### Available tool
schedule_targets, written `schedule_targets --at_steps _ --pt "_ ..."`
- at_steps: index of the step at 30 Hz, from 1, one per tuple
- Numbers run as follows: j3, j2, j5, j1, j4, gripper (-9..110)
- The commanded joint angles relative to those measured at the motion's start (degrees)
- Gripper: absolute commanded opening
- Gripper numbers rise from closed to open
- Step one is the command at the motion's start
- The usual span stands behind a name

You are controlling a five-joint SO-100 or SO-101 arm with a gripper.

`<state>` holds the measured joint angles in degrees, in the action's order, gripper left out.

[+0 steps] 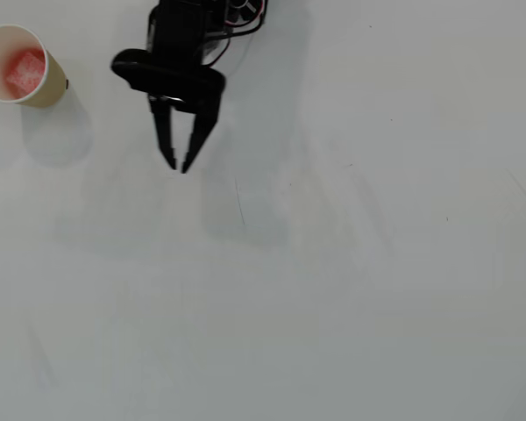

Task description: Pick up the cube and drop it in the cup.

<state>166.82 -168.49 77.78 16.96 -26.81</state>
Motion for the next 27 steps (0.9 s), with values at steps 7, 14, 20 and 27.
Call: schedule_targets --at_steps 7,14,20,27 --pt "2.02 -5.36 0.18 -8.96 -13.01 0" --pt "6.42 -7.73 -0.26 -12.22 -27.25 0" --pt "8.88 -10.11 -0.35 -14.41 -39.90 0" --pt "10.37 -11.16 0.26 -15.29 -42.19 0"
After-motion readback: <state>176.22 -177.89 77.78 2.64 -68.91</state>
